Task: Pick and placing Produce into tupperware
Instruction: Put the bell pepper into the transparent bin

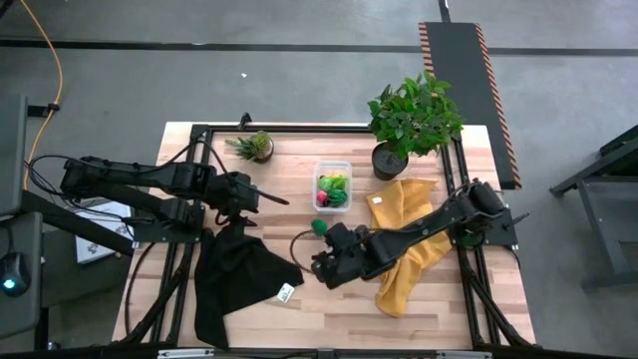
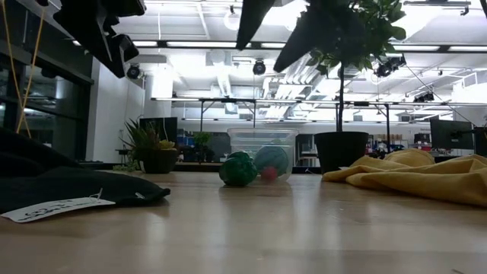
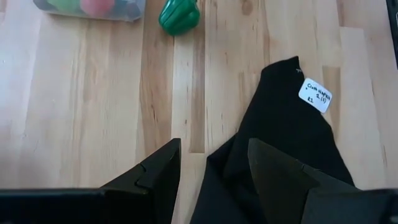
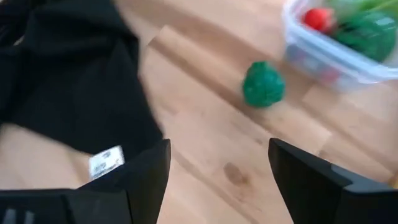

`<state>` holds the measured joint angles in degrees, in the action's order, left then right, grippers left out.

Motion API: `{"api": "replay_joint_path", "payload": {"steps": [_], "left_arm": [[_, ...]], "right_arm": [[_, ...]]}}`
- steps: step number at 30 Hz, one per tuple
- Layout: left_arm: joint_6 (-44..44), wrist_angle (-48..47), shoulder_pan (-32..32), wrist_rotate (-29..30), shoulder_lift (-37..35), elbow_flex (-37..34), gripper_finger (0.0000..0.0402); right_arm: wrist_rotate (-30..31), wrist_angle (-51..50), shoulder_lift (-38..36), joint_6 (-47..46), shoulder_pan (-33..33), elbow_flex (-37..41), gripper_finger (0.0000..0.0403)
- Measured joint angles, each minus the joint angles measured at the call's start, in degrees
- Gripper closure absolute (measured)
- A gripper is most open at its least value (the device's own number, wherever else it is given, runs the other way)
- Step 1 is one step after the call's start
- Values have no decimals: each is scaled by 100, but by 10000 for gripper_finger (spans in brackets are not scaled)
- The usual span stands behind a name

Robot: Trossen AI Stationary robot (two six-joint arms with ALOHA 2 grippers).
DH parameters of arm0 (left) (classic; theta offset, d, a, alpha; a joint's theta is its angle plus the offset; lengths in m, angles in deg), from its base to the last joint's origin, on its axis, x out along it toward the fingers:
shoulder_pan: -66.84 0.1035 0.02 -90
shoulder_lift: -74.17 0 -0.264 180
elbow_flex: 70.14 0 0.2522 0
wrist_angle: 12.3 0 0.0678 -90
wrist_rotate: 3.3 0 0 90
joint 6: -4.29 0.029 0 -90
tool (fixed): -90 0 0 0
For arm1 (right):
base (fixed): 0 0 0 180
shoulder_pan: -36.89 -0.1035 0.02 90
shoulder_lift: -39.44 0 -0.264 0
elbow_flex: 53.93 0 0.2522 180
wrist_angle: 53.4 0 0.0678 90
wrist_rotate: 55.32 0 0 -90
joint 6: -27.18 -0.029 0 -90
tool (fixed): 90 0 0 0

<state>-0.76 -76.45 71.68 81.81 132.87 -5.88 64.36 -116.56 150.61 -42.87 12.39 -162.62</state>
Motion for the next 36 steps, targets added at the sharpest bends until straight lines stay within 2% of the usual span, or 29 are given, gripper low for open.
{"api": "replay_joint_path", "payload": {"steps": [4, 9, 16, 21, 36], "left_arm": [[48, 5, 0, 3, 0, 0, 225], [96, 24, 0, 93, 0, 0, 225], [207, 53, 0, 263, 0, 0, 225], [227, 60, 1, 313, 0, 0, 225], [224, 83, 1, 304, 0, -2, 225]], "right_arm": [[884, -667, 292, -900, -286, -429, 141], [1700, -978, 460, -2217, -670, -271, 141], [1987, -858, 648, -2930, -857, 151, 142], [2278, -800, 843, -3047, -853, 212, 142], [2238, -262, 1605, -3510, -707, 212, 142]]}}
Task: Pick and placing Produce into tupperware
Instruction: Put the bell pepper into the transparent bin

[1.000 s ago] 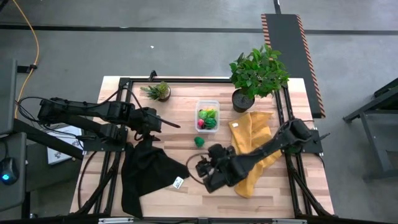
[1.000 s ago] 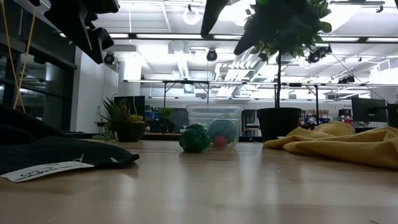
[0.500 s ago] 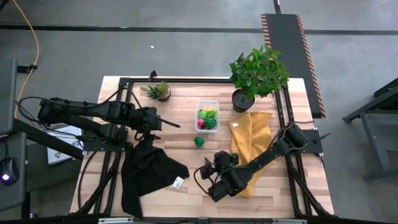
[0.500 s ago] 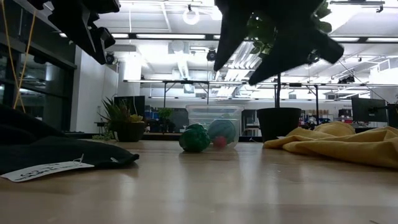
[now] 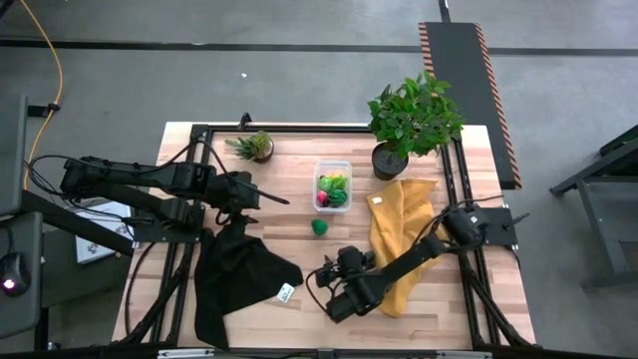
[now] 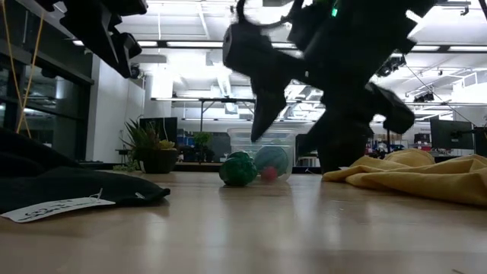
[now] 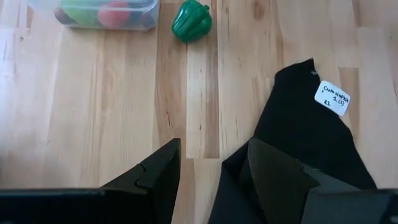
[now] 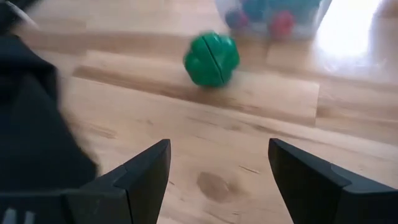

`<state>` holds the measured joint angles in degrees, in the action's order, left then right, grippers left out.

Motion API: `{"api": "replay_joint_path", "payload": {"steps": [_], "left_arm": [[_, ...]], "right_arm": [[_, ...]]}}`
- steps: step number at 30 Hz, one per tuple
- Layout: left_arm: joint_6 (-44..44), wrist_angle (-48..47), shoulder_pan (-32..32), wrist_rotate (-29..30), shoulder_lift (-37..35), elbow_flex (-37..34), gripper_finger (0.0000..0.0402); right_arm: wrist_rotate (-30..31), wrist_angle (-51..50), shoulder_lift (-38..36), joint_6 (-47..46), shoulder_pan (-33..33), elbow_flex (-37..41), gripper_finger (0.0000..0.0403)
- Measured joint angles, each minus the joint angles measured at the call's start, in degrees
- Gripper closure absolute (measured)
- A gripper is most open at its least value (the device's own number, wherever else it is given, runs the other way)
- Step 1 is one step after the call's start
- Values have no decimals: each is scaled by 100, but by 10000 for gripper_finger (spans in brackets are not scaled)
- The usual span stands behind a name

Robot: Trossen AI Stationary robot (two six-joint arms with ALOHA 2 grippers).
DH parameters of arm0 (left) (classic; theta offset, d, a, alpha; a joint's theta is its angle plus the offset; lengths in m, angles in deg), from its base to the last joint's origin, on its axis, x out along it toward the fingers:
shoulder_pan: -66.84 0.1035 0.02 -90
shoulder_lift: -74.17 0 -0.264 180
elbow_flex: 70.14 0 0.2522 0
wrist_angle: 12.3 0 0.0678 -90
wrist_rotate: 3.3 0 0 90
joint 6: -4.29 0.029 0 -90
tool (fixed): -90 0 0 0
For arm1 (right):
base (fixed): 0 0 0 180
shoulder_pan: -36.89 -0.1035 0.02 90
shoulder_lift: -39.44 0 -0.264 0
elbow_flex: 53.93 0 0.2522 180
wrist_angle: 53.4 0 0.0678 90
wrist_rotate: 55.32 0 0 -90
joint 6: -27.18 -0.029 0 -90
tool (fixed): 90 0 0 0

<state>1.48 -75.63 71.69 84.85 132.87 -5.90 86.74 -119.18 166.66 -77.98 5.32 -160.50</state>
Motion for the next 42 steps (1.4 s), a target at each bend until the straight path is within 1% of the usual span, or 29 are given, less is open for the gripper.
{"api": "replay_joint_path", "payload": {"steps": [2, 5, 8, 12, 19, 22, 23, 25, 31, 35, 37, 39, 42], "left_arm": [[0, 42, -1, 0, 0, 0, 225], [-2, 44, 1, -2, 0, 2, 225], [-39, 42, 1, -3, 0, 1, 225], [-32, 42, -1, -2, 0, 0, 225], [-22, 42, 1, -2, 0, 0, 225], [-17, 42, 0, -2, 0, 1, 225], [-6, 41, 0, -2, 0, 0, 225], [14, 42, -1, -2, 0, 0, 225], [109, 16, 0, -3, 0, 0, 225], [118, 16, 1, -2, 0, 0, 225], [129, 16, -1, -2, 0, 0, 225], [133, 18, 1, -2, 0, 0, 225], [153, 25, 1, 0, 0, 1, 225]], "right_arm": [[-244, 7, 46, -1, 49, 0, 142], [-891, 73, 39, 84, 149, -9, 142], [-1322, 78, 34, 86, 235, -9, 142], [-1384, 86, 28, 94, 344, -11, 142], [-2056, 172, 28, 12, 506, -11, 142], [-2066, 223, 4, -32, 542, -11, 142], [-1975, 253, -19, -37, 540, -11, 142], [-1570, 378, -49, 1, 510, -20, 142], [34, 329, -166, 14, 211, -22, 142], [934, 327, -166, 15, -86, -22, 142], [1224, 320, -166, 90, -201, -22, 142], [1384, 329, -163, 315, -278, -16, 142], [1404, 257, -52, 529, -289, -11, 142]]}}
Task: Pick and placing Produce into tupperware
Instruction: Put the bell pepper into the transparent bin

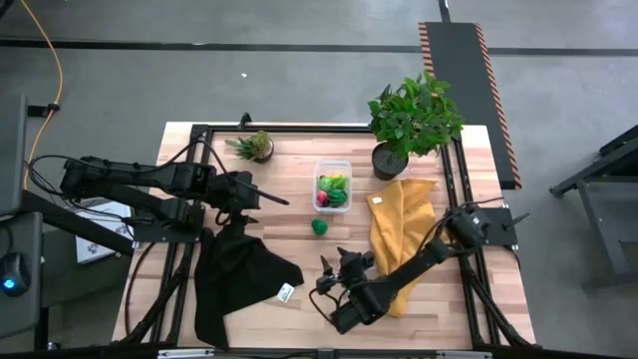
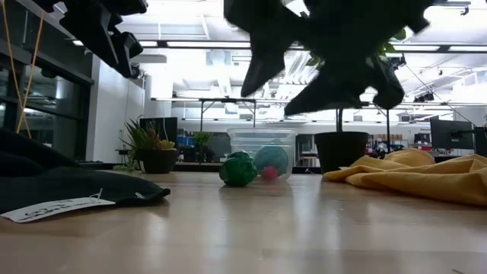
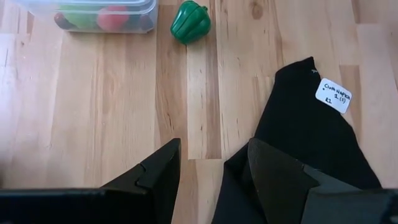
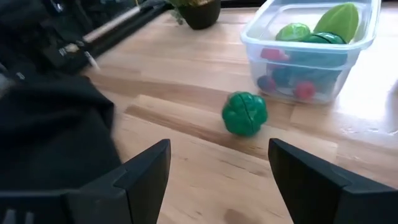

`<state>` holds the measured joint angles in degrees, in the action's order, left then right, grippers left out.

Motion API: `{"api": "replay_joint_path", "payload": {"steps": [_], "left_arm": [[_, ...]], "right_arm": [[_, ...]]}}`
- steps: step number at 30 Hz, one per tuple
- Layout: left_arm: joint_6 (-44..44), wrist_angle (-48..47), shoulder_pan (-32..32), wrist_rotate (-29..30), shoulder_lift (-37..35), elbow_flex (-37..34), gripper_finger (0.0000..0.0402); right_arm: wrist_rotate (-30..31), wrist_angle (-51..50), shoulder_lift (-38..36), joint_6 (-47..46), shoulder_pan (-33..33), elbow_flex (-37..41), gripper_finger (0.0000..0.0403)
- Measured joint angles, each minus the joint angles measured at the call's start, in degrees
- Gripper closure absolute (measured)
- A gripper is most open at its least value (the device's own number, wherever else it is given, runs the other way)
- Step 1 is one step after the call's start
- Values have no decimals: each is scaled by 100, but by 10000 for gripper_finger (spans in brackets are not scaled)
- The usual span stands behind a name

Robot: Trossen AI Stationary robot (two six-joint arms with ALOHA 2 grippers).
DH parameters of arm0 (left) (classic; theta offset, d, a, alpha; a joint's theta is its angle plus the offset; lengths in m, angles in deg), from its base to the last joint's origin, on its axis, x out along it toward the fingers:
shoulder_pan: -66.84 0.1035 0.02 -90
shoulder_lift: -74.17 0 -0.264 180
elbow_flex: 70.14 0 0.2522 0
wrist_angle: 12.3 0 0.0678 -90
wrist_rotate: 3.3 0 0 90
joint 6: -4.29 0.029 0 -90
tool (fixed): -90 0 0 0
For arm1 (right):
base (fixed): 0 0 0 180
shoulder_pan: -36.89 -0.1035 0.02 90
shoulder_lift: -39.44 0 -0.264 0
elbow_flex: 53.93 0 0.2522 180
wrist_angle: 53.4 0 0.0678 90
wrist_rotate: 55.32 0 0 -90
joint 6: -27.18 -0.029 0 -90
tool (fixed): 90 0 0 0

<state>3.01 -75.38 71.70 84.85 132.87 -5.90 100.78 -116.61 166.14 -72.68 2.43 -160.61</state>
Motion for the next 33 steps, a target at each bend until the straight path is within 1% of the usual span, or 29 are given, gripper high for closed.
{"api": "replay_joint_path", "payload": {"steps": [4, 8, 11, 14, 21, 25, 28, 33], "left_arm": [[81, 36, -1, 44, 0, -1, 225], [105, 39, 0, 193, 0, -1, 225], [106, 88, 0, 306, 0, -1, 225], [107, 225, -2, 344, 0, 0, 225], [127, 327, -1, 407, 0, -1, 225], [107, 324, -1, 406, 0, -1, 225], [106, 323, -1, 407, 0, -1, 225], [105, 325, -2, 406, 0, -1, 225]], "right_arm": [[45, -20, 132, 330, 46, 9, 142], [407, -3, 252, 698, 55, 9, 142], [498, 1, 339, 995, 57, 6, 142], [514, 40, 514, 993, 71, 7, 142], [945, 122, 831, 970, 80, 7, 142], [1014, 122, 1071, 670, 100, 7, 142], [1046, 144, 1154, 268, 139, 11, 142], [1149, 175, 1175, 287, 245, 9, 142]]}}
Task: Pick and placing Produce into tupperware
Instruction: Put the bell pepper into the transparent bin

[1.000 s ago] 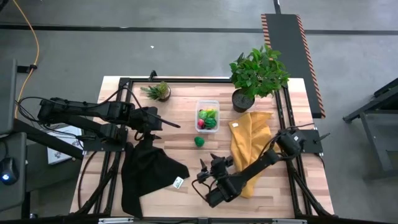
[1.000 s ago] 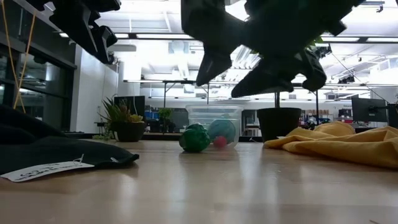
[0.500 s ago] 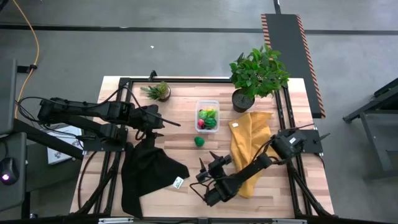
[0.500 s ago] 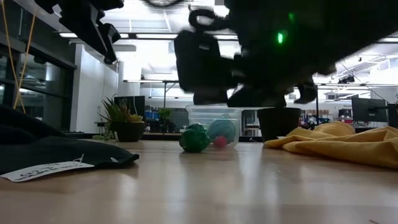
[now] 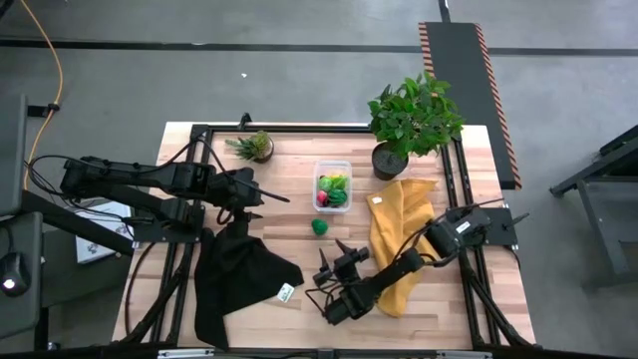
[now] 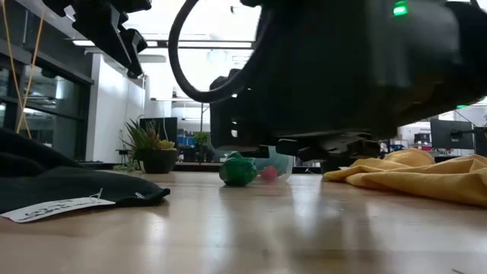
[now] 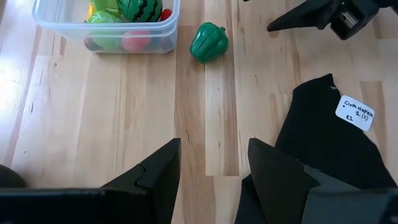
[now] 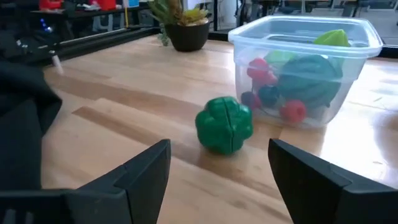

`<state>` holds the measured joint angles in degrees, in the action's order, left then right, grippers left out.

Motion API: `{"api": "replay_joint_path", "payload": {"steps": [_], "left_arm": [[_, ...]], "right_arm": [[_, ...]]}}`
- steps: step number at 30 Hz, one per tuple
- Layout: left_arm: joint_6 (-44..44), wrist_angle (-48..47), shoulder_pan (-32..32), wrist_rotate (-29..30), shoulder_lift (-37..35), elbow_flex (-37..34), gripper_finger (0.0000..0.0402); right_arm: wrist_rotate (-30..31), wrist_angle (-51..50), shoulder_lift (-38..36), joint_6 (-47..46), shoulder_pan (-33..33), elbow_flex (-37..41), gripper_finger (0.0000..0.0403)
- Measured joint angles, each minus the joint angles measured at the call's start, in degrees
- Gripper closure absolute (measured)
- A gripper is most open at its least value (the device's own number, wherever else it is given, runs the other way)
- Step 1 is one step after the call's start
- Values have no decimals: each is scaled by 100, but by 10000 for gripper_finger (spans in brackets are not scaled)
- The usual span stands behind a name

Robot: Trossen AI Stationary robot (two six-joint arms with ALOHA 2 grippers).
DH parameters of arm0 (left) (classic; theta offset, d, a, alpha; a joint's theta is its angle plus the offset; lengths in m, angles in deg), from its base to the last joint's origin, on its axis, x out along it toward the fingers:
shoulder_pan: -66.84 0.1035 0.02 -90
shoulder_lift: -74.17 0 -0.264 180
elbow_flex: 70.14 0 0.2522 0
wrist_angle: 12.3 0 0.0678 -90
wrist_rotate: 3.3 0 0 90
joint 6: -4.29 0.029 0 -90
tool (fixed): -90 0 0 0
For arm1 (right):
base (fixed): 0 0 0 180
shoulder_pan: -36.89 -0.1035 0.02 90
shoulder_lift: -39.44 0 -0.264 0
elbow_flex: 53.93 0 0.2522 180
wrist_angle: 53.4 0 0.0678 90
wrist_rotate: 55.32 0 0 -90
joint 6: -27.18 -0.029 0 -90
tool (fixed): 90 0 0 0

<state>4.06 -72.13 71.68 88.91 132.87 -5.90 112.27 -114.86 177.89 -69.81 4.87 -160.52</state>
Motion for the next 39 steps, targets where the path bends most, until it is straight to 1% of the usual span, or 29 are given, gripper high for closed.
{"api": "replay_joint_path", "payload": {"steps": [4, 8, 13, 22, 25, 31, 34, 39], "left_arm": [[-7, 0, 0, 1, 0, 0, 225], [-20, 2, 2, -2, 0, 0, 225], [-17, 28, 2, -2, 0, 0, 225], [-15, 296, 1, -2, 0, 0, 225], [-13, 290, 0, -2, 0, 0, 225], [-4, 278, 0, -2, 0, 0, 225], [-2, 278, 2, -2, 0, 0, 225], [-2, 276, 1, -2, 0, 0, 225]], "right_arm": [[-52, 24, 0, -4, 105, 0, 142], [170, 23, 0, -3, 133, 0, 142], [184, 67, 96, -57, 139, 0, 142], [231, 150, 155, -50, 165, -2, 139], [228, 149, 155, -50, 179, -2, 129], [92, 214, 155, -45, 245, -2, 95], [35, 338, 155, 176, 297, -2, 86], [-27, 853, 155, 904, 394, -2, 84]]}}
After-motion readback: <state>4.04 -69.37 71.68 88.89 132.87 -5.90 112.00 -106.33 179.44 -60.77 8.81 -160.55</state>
